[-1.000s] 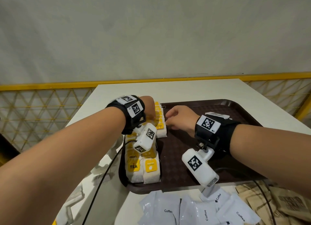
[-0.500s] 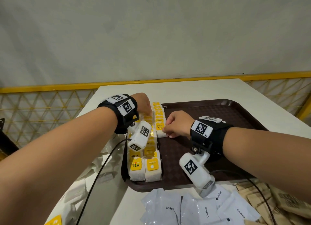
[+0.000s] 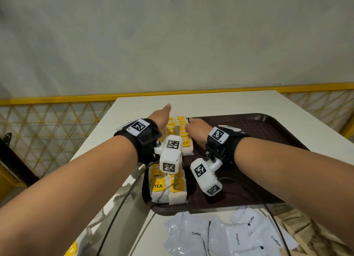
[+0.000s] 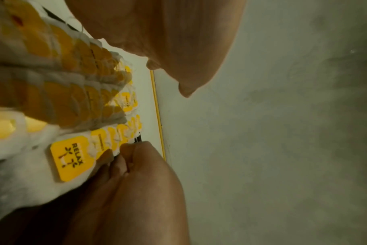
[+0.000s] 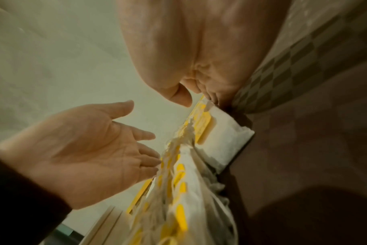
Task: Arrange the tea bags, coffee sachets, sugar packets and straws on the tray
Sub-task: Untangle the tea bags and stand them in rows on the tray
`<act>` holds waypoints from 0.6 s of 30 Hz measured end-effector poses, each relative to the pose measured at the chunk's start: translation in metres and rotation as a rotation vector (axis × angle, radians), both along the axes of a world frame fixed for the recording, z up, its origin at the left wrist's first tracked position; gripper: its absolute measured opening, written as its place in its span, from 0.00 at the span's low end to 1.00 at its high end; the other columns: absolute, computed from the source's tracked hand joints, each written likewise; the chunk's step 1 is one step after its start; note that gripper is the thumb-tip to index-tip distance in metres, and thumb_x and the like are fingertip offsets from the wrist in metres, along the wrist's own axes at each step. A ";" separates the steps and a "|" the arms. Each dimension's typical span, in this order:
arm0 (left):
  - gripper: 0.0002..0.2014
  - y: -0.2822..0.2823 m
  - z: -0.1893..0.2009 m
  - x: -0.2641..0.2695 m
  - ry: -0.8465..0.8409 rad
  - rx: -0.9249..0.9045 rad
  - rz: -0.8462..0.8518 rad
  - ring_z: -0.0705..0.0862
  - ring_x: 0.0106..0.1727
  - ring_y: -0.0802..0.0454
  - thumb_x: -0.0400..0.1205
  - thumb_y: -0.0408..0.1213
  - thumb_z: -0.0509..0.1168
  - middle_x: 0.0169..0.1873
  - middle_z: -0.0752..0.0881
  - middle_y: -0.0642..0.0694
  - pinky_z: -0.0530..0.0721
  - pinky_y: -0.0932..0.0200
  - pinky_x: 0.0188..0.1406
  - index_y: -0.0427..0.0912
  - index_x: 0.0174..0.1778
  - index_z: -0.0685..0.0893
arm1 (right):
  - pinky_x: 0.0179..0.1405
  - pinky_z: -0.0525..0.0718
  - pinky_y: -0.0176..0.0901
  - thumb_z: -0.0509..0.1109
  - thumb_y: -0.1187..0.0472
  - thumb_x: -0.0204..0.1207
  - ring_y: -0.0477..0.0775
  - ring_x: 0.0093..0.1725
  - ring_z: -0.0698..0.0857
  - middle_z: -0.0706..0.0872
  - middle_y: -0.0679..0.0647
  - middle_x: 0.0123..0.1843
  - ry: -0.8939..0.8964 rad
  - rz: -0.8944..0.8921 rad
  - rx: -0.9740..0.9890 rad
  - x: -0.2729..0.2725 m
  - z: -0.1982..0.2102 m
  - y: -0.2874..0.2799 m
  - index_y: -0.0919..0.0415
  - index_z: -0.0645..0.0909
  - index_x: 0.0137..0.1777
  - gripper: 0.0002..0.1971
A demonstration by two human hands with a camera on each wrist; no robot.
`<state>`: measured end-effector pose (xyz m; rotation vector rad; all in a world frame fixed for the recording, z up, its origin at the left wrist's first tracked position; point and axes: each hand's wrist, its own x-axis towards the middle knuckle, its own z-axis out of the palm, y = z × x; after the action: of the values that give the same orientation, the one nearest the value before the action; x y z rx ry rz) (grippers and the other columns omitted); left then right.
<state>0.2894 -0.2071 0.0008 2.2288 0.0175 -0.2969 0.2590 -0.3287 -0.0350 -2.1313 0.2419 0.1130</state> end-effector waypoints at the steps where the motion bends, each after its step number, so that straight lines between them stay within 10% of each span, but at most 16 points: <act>1: 0.32 0.000 -0.001 0.000 0.014 -0.010 0.010 0.65 0.79 0.40 0.88 0.56 0.42 0.80 0.65 0.37 0.62 0.50 0.76 0.36 0.81 0.61 | 0.51 0.75 0.49 0.55 0.67 0.81 0.58 0.49 0.74 0.75 0.63 0.50 0.005 0.016 -0.034 0.002 0.000 0.001 0.76 0.73 0.69 0.19; 5: 0.34 -0.002 -0.003 0.001 0.057 -0.043 0.022 0.65 0.80 0.39 0.87 0.58 0.42 0.81 0.63 0.37 0.61 0.48 0.77 0.36 0.82 0.59 | 0.44 0.76 0.45 0.56 0.68 0.81 0.70 0.58 0.80 0.76 0.57 0.42 0.018 0.076 -0.108 0.007 0.000 0.000 0.75 0.76 0.66 0.17; 8: 0.34 -0.003 -0.004 0.003 0.067 -0.061 0.045 0.65 0.79 0.39 0.87 0.59 0.43 0.80 0.64 0.37 0.62 0.48 0.76 0.37 0.82 0.59 | 0.56 0.75 0.47 0.56 0.71 0.84 0.67 0.69 0.76 0.80 0.67 0.63 0.060 0.050 -0.358 0.005 0.008 -0.003 0.74 0.80 0.51 0.11; 12: 0.33 -0.003 -0.006 0.007 0.063 -0.024 0.047 0.67 0.78 0.39 0.87 0.58 0.43 0.79 0.66 0.37 0.64 0.50 0.74 0.37 0.82 0.61 | 0.62 0.73 0.46 0.56 0.69 0.85 0.66 0.70 0.75 0.76 0.68 0.69 -0.003 0.147 -0.580 0.013 0.010 -0.006 0.73 0.77 0.67 0.15; 16: 0.30 -0.002 -0.001 0.007 0.020 -0.041 0.023 0.68 0.77 0.40 0.89 0.54 0.45 0.78 0.68 0.37 0.65 0.54 0.72 0.34 0.79 0.65 | 0.45 0.77 0.43 0.56 0.68 0.84 0.69 0.70 0.76 0.81 0.59 0.51 0.062 0.158 -0.486 0.005 0.020 -0.003 0.70 0.74 0.71 0.17; 18: 0.29 0.002 0.011 0.003 -0.015 -0.059 0.004 0.66 0.79 0.41 0.89 0.51 0.46 0.80 0.65 0.36 0.64 0.54 0.75 0.33 0.80 0.64 | 0.57 0.75 0.47 0.56 0.70 0.84 0.67 0.69 0.77 0.81 0.66 0.64 0.002 0.151 -0.679 0.000 0.028 -0.006 0.70 0.75 0.71 0.17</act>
<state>0.2920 -0.2048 0.0117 2.1725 0.0051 -0.2745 0.2588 -0.3351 -0.0073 -2.8255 0.1278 0.1340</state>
